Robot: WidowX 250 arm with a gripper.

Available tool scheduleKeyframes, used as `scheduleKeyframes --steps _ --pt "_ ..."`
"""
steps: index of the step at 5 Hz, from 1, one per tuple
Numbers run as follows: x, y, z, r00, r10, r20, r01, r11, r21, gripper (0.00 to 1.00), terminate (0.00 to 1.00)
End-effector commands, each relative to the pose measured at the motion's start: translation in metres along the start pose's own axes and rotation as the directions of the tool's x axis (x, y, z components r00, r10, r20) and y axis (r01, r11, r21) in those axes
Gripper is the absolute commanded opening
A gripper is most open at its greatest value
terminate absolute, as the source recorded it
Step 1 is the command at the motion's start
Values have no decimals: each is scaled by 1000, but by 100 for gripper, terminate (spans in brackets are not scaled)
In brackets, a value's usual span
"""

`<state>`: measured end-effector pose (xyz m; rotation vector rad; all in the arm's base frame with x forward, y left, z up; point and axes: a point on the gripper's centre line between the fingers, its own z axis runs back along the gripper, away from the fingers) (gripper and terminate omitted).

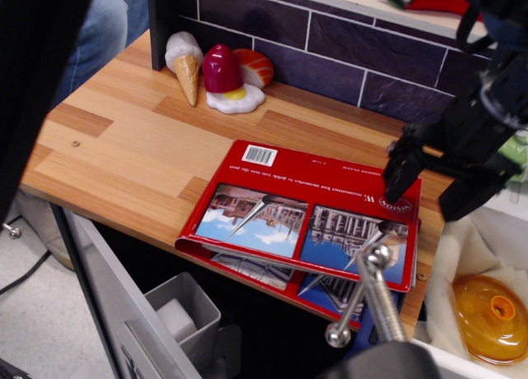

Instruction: Open book

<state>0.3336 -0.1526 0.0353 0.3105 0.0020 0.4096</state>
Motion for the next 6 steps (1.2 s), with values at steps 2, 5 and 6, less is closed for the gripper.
scheduleKeyframes --steps 2,5,6 --pt "3 25 2 997 25 73 -25 1000 -1 100 0" --pt "17 102 47 975 -51 218 25 992 121 100 0" --pt "23 140 51 971 -61 233 31 991 129 100 0"
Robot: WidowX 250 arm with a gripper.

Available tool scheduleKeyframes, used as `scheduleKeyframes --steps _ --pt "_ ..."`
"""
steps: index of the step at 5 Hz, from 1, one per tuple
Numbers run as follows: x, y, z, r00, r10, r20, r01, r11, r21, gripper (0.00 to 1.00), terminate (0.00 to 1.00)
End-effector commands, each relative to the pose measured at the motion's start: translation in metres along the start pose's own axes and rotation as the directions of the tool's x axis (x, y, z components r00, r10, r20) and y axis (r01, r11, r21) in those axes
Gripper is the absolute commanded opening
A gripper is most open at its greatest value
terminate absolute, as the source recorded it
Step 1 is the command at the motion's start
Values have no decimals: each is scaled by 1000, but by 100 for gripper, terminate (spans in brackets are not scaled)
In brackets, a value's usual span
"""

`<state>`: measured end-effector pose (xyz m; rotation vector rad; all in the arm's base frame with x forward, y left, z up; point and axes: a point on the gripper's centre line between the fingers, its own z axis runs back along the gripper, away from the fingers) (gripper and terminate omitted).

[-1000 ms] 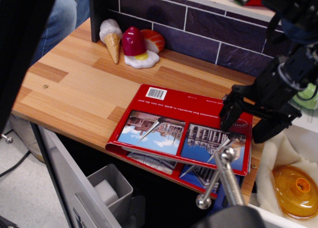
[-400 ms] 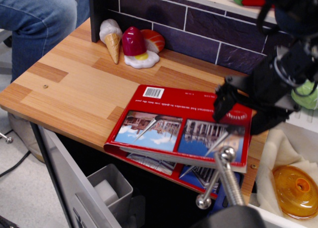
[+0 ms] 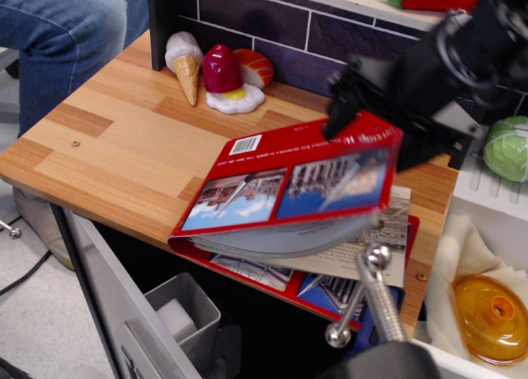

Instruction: Open book

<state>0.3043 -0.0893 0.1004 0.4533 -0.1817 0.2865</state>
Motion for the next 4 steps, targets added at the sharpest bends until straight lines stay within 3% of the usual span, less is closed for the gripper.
scheduleKeyframes --steps 1,2,3,4 --pt "21 101 -11 997 71 -13 -70 996 47 100 0" --pt "18 150 -20 990 135 -42 -132 988 76 100 0" --pt "8 180 -32 975 194 -108 -179 975 135 100 0" --pt "2 204 -50 972 212 -105 -190 964 185 100 0"
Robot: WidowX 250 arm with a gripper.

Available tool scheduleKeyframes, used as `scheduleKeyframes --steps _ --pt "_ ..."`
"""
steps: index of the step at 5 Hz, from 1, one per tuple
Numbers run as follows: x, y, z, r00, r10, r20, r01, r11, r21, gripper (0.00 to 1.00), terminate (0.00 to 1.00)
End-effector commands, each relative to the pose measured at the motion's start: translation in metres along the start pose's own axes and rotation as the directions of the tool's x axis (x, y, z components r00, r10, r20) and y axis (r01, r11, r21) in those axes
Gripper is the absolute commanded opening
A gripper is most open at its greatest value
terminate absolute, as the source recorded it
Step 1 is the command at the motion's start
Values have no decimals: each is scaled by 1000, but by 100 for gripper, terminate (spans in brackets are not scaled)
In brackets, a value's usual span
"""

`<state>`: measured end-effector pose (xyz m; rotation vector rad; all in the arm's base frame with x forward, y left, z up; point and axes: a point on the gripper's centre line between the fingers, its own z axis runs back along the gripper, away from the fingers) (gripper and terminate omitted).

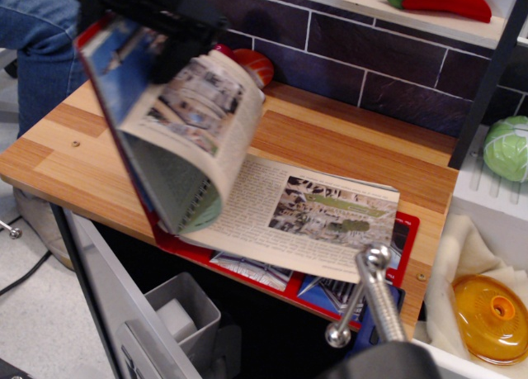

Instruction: Open book

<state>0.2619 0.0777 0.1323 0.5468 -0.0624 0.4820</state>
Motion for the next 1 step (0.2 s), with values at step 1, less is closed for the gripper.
scheduleKeyframes --steps 1 --pt "3 51 -30 991 92 93 -97 994 53 100 100"
